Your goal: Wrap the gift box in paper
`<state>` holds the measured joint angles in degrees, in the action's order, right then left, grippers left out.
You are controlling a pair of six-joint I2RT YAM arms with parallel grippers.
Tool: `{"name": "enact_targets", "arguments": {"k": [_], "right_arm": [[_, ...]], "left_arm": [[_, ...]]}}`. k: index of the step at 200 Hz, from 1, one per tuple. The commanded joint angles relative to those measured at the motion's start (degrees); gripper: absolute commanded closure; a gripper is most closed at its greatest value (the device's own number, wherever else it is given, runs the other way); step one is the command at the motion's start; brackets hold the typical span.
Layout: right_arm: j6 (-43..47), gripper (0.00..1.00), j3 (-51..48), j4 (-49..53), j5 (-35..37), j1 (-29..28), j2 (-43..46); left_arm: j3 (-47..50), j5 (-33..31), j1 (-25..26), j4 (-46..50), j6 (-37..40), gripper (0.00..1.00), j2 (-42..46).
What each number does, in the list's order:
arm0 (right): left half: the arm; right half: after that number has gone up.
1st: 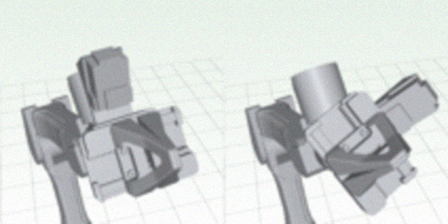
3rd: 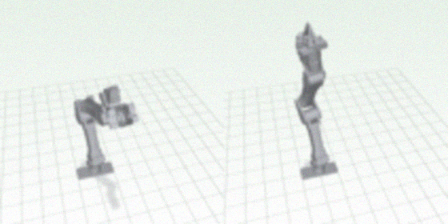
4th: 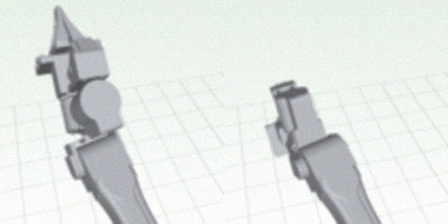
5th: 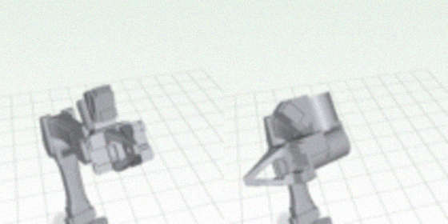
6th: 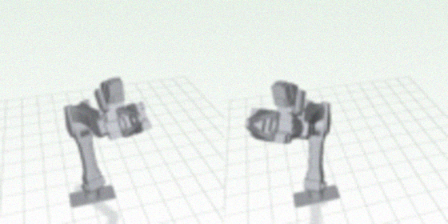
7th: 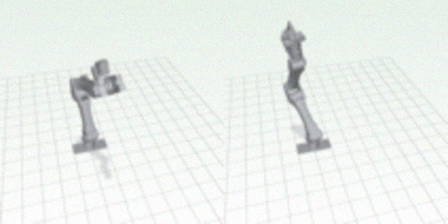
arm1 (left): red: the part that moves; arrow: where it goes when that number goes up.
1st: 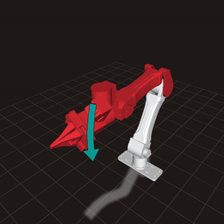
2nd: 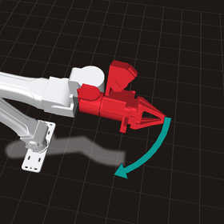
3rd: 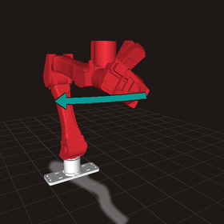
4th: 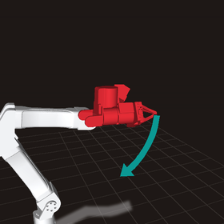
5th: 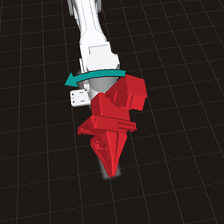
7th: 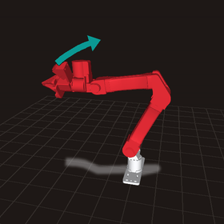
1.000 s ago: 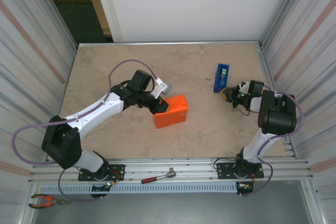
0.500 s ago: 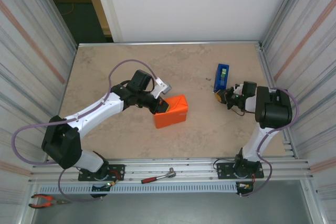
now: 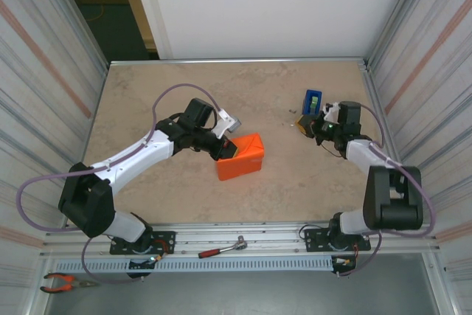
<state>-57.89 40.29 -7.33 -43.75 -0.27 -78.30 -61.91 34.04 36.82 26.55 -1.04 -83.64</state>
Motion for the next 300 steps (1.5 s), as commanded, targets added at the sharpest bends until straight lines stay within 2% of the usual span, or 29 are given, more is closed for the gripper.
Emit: {"name": "enact_targets", "arguments": {"k": [1, 73, 116, 206, 300], "right_arm": [[-1.12, 1.00, 2.49, 8.56, 4.83, -5.05, 6.07], [-10.73, 1.00, 4.86, 10.63, 22.83, -26.43, 14.29], [-15.54, 1.00, 2.97, 8.33, 31.66, -34.89, 15.46], [-19.24, 1.00, 1.31, 6.95, 39.34, -43.93, 15.23], [-19.73, 1.00, 0.56, 4.80, 39.37, -46.24, 13.28]], "left_arm": [[3.07, -2.83, 0.80, 5.29, 1.04, 1.00, -3.56], [3.11, -2.36, 0.80, 5.06, 0.95, 1.00, -3.56], [3.43, -2.49, 0.80, 4.79, 0.59, 1.00, -3.45], [3.48, -2.53, 0.80, 4.75, 0.51, 1.00, -3.77], [3.51, -2.39, 0.80, 4.83, 0.55, 1.00, -4.11]]}}
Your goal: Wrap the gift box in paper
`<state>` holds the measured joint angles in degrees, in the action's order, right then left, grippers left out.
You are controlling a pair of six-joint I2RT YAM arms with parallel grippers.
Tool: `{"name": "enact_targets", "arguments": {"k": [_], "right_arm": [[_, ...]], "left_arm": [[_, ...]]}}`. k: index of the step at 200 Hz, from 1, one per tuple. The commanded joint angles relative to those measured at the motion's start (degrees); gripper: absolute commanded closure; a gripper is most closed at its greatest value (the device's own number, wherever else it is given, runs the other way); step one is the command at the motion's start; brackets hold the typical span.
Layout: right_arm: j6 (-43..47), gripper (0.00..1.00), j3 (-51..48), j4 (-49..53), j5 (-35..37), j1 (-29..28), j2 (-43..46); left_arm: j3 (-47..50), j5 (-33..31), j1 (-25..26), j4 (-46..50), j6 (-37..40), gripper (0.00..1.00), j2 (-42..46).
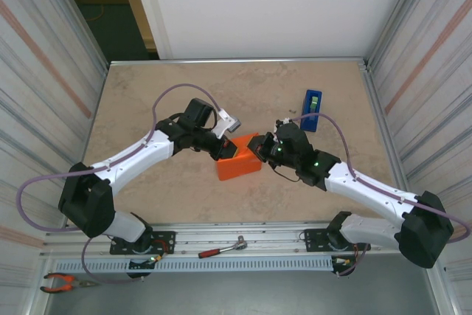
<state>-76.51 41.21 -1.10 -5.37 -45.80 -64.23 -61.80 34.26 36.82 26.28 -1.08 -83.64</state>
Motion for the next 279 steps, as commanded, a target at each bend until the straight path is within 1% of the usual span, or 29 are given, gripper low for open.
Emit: {"name": "enact_targets", "arguments": {"k": [1, 135, 155, 203, 234, 258, 279], "right_arm": [[-1.10, 1.00, -0.35, -1.44, 0.94, -0.70, -0.81], [-1.45, 1.00, -1.83, -0.36, 0.91, -1.33, -2.32], [-1.11, 1.00, -1.25, 1.90, 0.29, -1.31, -3.40], [0.72, 1.00, 1.80, 11.29, 0.24, -1.42, -5.94], [1.45, 1.00, 3.59, 14.77, 0.27, -1.41, -7.27], [1.44, 1.00, 4.10, 16.50, 0.49, -1.53, -7.85], [1.45, 1.00, 4.39, 18.12, 1.00, -1.66, -8.27]], "left_arm": [[3.38, -2.62, 0.80, 5.05, 0.58, 1.00, -4.09], [3.53, -2.44, 0.89, 4.80, 0.35, 1.00, -3.86], [3.57, -2.53, 0.89, 4.76, 0.34, 1.00, -3.82], [3.66, -2.54, 0.89, 4.76, 0.21, 1.00, -3.25], [3.62, -2.36, 0.93, 4.53, -0.03, 1.00, -2.77], [2.75, -1.20, 0.84, 4.53, -0.79, 1.00, -2.09], [1.60, 1.25, -0.03, 3.86, -2.90, 1.00, -0.74]]}}
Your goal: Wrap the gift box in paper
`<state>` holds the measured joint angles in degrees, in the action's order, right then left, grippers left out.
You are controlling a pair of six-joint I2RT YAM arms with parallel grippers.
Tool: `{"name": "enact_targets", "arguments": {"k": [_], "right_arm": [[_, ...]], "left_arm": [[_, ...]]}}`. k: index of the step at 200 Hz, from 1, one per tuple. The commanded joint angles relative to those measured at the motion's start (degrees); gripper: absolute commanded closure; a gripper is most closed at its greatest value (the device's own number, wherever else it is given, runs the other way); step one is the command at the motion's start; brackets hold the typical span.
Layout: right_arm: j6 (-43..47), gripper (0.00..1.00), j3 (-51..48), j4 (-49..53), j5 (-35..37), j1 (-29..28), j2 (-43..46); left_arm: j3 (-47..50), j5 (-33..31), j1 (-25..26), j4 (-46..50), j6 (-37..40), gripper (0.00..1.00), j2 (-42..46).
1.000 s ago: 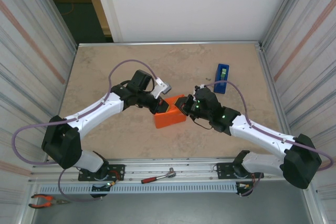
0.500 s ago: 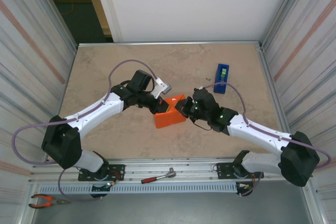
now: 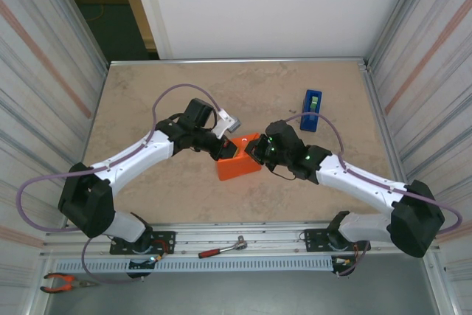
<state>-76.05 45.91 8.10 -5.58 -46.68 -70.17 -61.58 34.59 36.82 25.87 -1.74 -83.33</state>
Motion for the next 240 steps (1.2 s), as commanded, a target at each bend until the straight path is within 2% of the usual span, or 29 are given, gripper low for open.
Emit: {"name": "enact_targets", "arguments": {"k": [1, 32, 60, 133, 207, 240], "right_arm": [[0.99, 1.00, -0.30, 8.98, 1.20, -0.78, -2.33], [0.65, 1.00, -0.27, 10.24, 1.79, -1.08, -2.51], [0.35, 1.00, -0.82, 10.55, 1.87, -1.21, -2.67], [-0.50, 1.00, -2.45, 10.36, 2.55, -1.42, -1.95], [-0.71, 1.00, -2.50, 9.39, 2.20, -1.64, -2.73], [-0.94, 1.00, -2.82, 9.08, 2.33, -1.66, -2.57]], "left_arm": [[1.38, 1.05, -0.14, 4.28, -2.32, 1.00, -0.96], [0.27, 6.67, -3.54, 0.70, -8.12, 1.00, 2.32], [-3.33, 8.20, -4.89, 0.50, -9.69, 1.00, 2.89], [-11.35, 9.44, -4.39, -0.75, -10.48, 1.00, -6.18], [-9.35, 5.97, -2.48, -1.86, -10.16, 1.00, -10.34], [-8.47, 1.19, -1.30, 0.55, -7.48, 1.00, -10.37]]}}
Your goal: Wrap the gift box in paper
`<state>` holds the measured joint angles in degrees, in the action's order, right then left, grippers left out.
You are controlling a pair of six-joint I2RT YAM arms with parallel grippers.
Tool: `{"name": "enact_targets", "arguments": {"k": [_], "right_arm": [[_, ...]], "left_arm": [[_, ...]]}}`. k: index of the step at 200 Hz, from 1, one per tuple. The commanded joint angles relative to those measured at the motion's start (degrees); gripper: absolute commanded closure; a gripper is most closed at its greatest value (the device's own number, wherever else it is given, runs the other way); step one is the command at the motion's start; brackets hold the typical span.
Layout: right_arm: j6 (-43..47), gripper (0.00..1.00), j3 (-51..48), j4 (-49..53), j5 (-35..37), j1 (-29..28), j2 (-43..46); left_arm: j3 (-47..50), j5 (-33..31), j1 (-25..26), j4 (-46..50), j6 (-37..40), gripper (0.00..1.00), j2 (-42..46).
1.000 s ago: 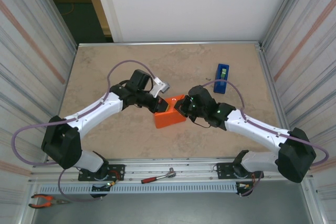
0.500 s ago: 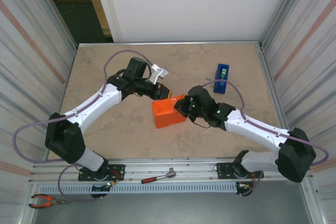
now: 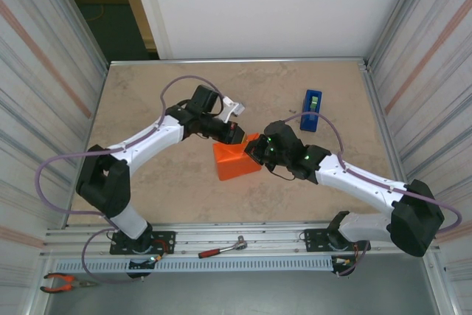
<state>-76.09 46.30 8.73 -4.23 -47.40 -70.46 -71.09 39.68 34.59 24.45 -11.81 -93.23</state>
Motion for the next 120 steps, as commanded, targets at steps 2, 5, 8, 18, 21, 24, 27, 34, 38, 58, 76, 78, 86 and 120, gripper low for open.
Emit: {"name": "enact_targets", "arguments": {"k": [2, 5, 8, 18, 21, 24, 27, 34, 38, 58, 76, 78, 86, 120], "right_arm": [[-0.90, 1.00, -3.23, 8.44, 1.04, -0.94, -2.20], [-0.94, 1.00, -3.24, 8.49, 1.05, -0.98, -2.19], [-0.98, 1.00, -3.24, 8.45, 1.04, -0.95, -2.23], [-1.00, 1.00, -3.17, 8.38, 1.00, -0.99, -2.07], [-0.99, 1.00, -3.16, 8.40, 1.05, -1.00, -2.09], [-1.03, 1.00, -3.15, 8.41, 0.99, -0.97, -2.10], [-1.00, 1.00, -3.15, 8.41, 1.03, -0.97, -2.14], [-0.99, 1.00, -3.02, 8.41, 0.99, -0.95, -2.14], [-1.03, 1.00, -3.06, 8.41, 1.03, -1.01, -2.14], [-1.03, 1.00, -3.06, 8.52, 1.23, -1.03, -2.07], [-0.99, 1.00, -3.14, 8.68, 1.38, -1.03, -2.08], [-1.05, 1.00, -3.15, 8.74, 1.36, -1.03, -2.02], [-1.07, 1.00, -3.11, 8.71, 1.38, -1.03, -2.04], [-1.12, 1.00, -3.24, 8.84, 1.67, -1.10, -1.79]], "left_arm": [[1.04, -4.26, 0.97, 2.18, 2.83, 1.00, -0.48], [0.97, -4.79, 1.08, 2.59, 3.17, 1.00, -0.46], [0.96, -5.31, 1.24, 2.92, 3.61, 1.00, -0.40], [0.71, -7.69, 1.89, 4.29, 4.92, 1.00, -0.14], [0.69, -8.49, 2.08, 4.65, 5.39, 1.00, -0.04], [0.61, -9.11, 2.28, 4.94, 5.78, 1.00, 0.05], [0.60, -9.57, 2.43, 5.31, 5.96, 1.00, 0.11], [0.56, -10.10, 2.61, 5.64, 6.35, 1.00, 0.32], [0.57, -10.22, 2.59, 5.70, 6.39, 1.00, 0.52], [-0.20, -10.78, 2.44, 6.20, 7.02, 1.00, 2.04], [-1.63, -10.04, 1.88, 6.71, 7.07, 1.00, 4.06], [-1.78, -9.97, 1.82, 6.74, 7.07, 1.00, 4.34], [-2.18, -9.65, 1.63, 6.75, 7.07, 1.00, 5.35], [-2.57, -7.69, 1.45, 7.85, 7.07, 1.00, 7.96]]}}
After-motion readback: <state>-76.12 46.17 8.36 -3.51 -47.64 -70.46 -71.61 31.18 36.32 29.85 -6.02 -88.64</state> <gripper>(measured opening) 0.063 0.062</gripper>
